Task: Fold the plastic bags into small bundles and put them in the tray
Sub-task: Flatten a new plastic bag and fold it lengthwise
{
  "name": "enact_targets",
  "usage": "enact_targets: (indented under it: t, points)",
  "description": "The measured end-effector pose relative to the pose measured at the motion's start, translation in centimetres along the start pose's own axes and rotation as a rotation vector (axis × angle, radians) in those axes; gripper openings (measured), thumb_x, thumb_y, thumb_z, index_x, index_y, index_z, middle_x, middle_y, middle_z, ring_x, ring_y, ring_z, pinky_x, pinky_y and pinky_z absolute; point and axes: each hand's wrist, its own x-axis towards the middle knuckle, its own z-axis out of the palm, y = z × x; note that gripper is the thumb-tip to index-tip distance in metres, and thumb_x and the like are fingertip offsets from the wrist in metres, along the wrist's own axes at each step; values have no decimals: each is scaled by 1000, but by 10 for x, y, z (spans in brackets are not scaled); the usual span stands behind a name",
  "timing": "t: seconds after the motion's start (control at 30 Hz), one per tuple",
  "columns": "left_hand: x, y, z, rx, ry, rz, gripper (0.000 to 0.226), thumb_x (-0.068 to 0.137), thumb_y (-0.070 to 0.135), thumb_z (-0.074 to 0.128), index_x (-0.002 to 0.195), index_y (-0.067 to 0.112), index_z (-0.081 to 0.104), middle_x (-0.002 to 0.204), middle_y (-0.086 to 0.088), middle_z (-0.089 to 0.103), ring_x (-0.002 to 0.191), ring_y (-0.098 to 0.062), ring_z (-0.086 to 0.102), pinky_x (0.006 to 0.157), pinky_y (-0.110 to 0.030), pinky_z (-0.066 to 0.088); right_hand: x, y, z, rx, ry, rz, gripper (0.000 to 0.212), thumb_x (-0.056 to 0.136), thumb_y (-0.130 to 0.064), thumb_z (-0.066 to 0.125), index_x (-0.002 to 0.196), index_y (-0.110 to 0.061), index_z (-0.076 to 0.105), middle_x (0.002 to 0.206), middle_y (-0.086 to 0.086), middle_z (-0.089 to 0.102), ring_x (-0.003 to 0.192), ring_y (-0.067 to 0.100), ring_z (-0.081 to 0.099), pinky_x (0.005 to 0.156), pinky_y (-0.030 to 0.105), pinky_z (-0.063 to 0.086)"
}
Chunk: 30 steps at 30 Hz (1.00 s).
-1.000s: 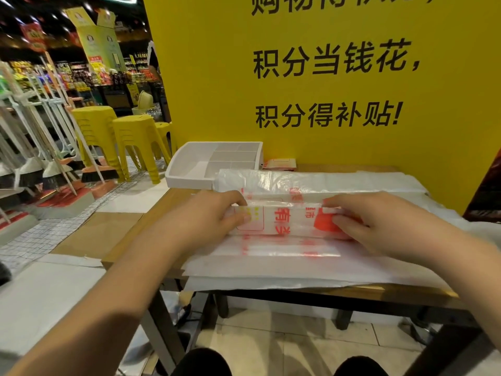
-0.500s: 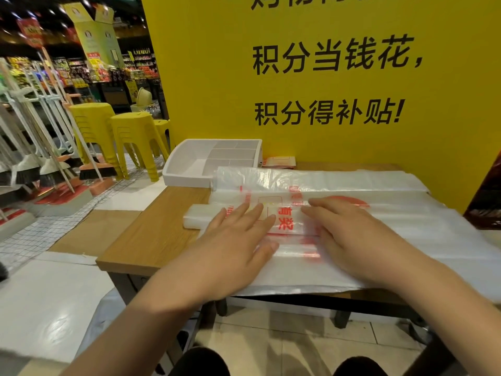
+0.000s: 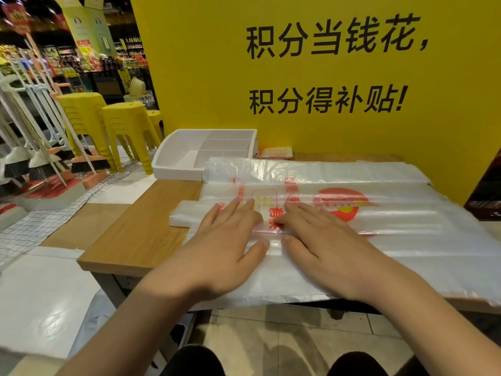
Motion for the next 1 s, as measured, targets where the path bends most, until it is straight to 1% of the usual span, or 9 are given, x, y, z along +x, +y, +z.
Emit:
enact_targets:
  t: [0.1, 0.2, 0.4, 0.53, 0.6, 0.7, 0.77, 0.9, 1.0]
  points:
    - [4, -1, 5, 14, -67, -24, 67, 96, 66, 14, 157, 41, 0, 165, 13, -15, 150, -8, -20, 124, -39, -9, 2, 2, 1, -22, -70, 23, 56, 104, -52, 14, 158, -40, 2, 166, -15, -6, 151, 2, -10, 123, 30, -8]
    - [2, -7, 4, 37, -107, -42, 78, 77, 80, -2, 150, 55, -14, 159, 20, -26, 148, -10, -26, 123, -42, -13, 3, 6, -2, -42, -116, 25, 57, 102, -56, 7, 156, -44, -5, 163, -18, -15, 149, 1, -17, 121, 28, -12]
    - [-21, -40, -9, -43, -96, -188, 67, 71, 90, -7, 135, 73, -18, 154, 28, -32, 144, -5, -33, 120, -37, -18, -31, 74, -27, 44, -159, 168, 67, 73, -82, -17, 139, -69, -12, 155, -32, -23, 141, -9, -27, 113, 18, -17]
    - [-22, -41, -8, -21, -107, -203, 70, 69, 90, -9, 136, 72, -19, 154, 26, -33, 144, -6, -34, 121, -40, -18, -40, 94, -30, 6, -196, 235, 65, 66, -86, -17, 130, -73, -17, 153, -31, -27, 138, -10, -28, 110, 18, -18]
    - [-21, -41, -8, -24, -107, -205, 70, 70, 90, -9, 136, 71, -20, 154, 25, -33, 144, -7, -34, 121, -42, -18, -40, 92, -32, -16, -220, 257, 66, 73, -87, -15, 136, -67, -16, 155, -25, -27, 142, -5, -26, 115, 22, -16]
    - [-22, -42, -8, -39, -120, -217, 71, 68, 91, -11, 137, 72, -17, 155, 26, -31, 144, -8, -33, 120, -43, -20, -46, 89, -37, -99, -236, 398, 87, 77, -82, -3, 152, -41, -20, 160, -12, -27, 147, 3, -21, 121, 30, -11]
    - [-22, -41, -9, -75, -115, -217, 73, 70, 91, -9, 140, 71, -11, 158, 26, -26, 146, -7, -30, 119, -44, -21, -49, 88, -39, -140, -241, 469, 96, 77, -82, -3, 155, -28, -20, 162, -7, -26, 150, 7, -19, 122, 33, -8]
    - [-14, -33, -21, 29, -70, -208, 65, 90, 76, 13, 150, 52, 18, 166, 15, 8, 153, -12, -7, 120, -47, -17, -41, 80, -47, -216, -282, 499, 112, 70, -85, -5, 158, -17, -14, 165, 1, -21, 153, 15, -14, 124, 39, -5]
    - [-2, -25, -36, 177, -131, -165, 54, 100, 59, 29, 151, 39, 28, 162, 9, 21, 153, -17, 3, 124, -45, -7, -35, 70, -54, -344, -227, 370, 100, 82, -82, 3, 159, -19, -10, 165, -3, -17, 152, 14, -16, 124, 43, -8]
